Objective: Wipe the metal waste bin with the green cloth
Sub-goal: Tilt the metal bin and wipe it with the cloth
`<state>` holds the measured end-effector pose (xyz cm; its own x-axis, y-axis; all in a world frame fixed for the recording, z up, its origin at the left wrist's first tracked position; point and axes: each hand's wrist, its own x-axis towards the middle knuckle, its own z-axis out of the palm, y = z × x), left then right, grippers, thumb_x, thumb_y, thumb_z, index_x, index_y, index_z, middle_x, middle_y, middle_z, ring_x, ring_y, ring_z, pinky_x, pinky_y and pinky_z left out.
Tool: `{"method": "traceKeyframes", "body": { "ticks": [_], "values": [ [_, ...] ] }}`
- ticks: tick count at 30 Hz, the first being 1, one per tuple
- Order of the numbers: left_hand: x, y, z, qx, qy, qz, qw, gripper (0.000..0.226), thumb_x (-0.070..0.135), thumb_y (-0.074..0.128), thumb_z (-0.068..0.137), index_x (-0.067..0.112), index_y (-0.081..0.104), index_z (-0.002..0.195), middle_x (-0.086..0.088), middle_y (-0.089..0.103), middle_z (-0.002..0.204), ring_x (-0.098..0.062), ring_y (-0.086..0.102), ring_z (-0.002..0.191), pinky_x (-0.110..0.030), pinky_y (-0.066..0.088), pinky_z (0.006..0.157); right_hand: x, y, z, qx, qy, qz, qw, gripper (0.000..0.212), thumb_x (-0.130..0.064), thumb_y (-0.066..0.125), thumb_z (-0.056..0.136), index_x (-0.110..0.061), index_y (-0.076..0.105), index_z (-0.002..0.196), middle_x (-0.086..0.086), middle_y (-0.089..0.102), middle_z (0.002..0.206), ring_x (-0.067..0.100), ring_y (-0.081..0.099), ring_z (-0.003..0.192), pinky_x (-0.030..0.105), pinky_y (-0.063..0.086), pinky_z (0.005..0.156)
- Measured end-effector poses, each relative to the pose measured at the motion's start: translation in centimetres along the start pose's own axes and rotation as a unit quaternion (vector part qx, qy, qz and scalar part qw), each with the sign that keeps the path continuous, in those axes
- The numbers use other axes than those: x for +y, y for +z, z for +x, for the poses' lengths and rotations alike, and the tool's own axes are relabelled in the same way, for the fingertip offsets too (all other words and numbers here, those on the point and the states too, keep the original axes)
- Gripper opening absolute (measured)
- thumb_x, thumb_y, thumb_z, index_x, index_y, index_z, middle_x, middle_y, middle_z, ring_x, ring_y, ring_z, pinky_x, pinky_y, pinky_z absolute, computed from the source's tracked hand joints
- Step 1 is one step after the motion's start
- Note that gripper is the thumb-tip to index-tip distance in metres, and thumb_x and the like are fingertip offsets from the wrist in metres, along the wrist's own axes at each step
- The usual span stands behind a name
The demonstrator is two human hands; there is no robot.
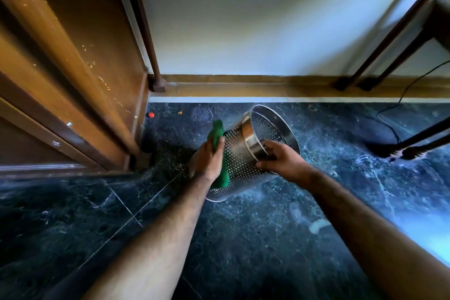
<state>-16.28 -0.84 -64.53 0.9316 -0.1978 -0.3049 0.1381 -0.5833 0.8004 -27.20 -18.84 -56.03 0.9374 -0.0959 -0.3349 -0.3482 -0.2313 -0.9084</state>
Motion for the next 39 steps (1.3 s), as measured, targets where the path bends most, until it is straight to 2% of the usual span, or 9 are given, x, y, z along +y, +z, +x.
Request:
{"method": "traceKeyframes", "body": {
  "ticks": [4,7,13,17,24,29,33,36,39],
  "values": [
    [-2.3,0.6,0.1,-0.007,-0.058,0.024,0.998,0.068,0.060,0.030,0.097,0.016,0.044,0.147,-0.025,0.053,0.141,-0.041,0.052,0.129,-0.048,0.041,0.110,-0.2,-0.2,0.1,0.109,-0.011,0.008,0.994,0.023,-0.012,0.078,0.081,-0.031,0.072,0.093,-0.005,0.080,0.085,0.011,0.075,0.071,0.025,0.058,0.057],
    [0.9,0.6,0.5,-0.029,-0.057,0.047,0.997,0.073,0.069,0.016,0.095,0.022,0.049,0.139,-0.020,0.061,0.134,-0.039,0.060,0.118,-0.050,0.047,0.104,0.0,0.6,0.4,0.119,0.001,0.081,0.990,0.020,-0.005,0.074,0.084,-0.016,0.073,0.101,0.009,0.080,0.094,0.023,0.075,0.078,0.036,0.060,0.067],
    [11.4,1.6,-0.1,-0.011,0.114,0.014,0.993,0.061,0.068,0.030,0.093,0.025,0.065,0.119,-0.010,0.072,0.107,-0.032,0.071,0.093,-0.036,0.057,0.076,0.7,1.5,-0.6,0.046,-0.022,0.086,0.995,0.019,0.009,0.067,0.086,-0.008,0.067,0.095,0.009,0.074,0.092,0.010,0.067,0.079,0.020,0.053,0.069],
    [9.8,1.8,-2.1,0.042,0.241,0.058,0.968,0.050,0.052,0.040,0.098,0.021,0.057,0.134,-0.009,0.065,0.125,-0.026,0.063,0.109,-0.039,0.052,0.088,2.0,0.9,-1.4,-0.001,0.004,0.056,0.998,0.028,0.015,0.065,0.085,0.006,0.061,0.111,0.020,0.073,0.105,0.016,0.068,0.091,0.027,0.056,0.081],
    [-1.9,0.4,-1.7,0.074,0.102,0.189,0.974,0.048,0.045,0.043,0.100,0.007,0.063,0.123,-0.018,0.066,0.123,-0.035,0.060,0.110,-0.040,0.046,0.094,1.8,0.3,-0.4,0.194,0.061,0.042,0.978,0.020,-0.010,0.078,0.081,-0.008,0.071,0.099,0.013,0.078,0.095,0.035,0.074,0.090,0.049,0.059,0.084],
    [-1.6,-0.9,0.5,0.036,-0.034,0.175,0.983,0.060,0.054,0.031,0.100,0.010,0.060,0.130,-0.024,0.063,0.130,-0.040,0.060,0.118,-0.043,0.047,0.102,1.2,1.8,-0.2,0.172,0.053,0.170,0.969,0.021,-0.003,0.072,0.086,-0.008,0.070,0.106,0.017,0.077,0.104,0.035,0.071,0.094,0.051,0.058,0.084],
    [4.8,-0.4,1.6,-0.010,-0.010,0.093,0.996,0.063,0.061,0.030,0.097,0.018,0.065,0.126,-0.017,0.070,0.122,-0.036,0.068,0.105,-0.037,0.055,0.085,0.8,3.1,-0.4,0.086,-0.001,0.090,0.992,0.021,0.002,0.070,0.086,-0.016,0.070,0.097,0.000,0.077,0.090,0.014,0.070,0.082,0.027,0.054,0.073],
    [9.4,0.3,1.0,-0.010,0.064,0.005,0.998,0.054,0.065,0.036,0.092,0.025,0.067,0.111,-0.006,0.072,0.102,-0.024,0.071,0.082,-0.027,0.051,0.065,0.7,2.7,-0.3,0.055,-0.031,-0.068,0.996,0.017,-0.003,0.074,0.085,-0.011,0.068,0.098,0.008,0.076,0.098,0.024,0.070,0.092,0.039,0.055,0.087],
    [10.1,0.3,-0.7,-0.011,0.186,0.004,0.983,0.053,0.057,0.042,0.093,0.022,0.060,0.128,-0.009,0.067,0.119,-0.025,0.067,0.101,-0.036,0.055,0.083,0.5,1.8,-0.5,0.034,-0.018,-0.145,0.989,0.032,-0.006,0.078,0.081,-0.021,0.068,0.107,0.001,0.076,0.103,0.021,0.071,0.097,0.037,0.054,0.094]
  ]
}}
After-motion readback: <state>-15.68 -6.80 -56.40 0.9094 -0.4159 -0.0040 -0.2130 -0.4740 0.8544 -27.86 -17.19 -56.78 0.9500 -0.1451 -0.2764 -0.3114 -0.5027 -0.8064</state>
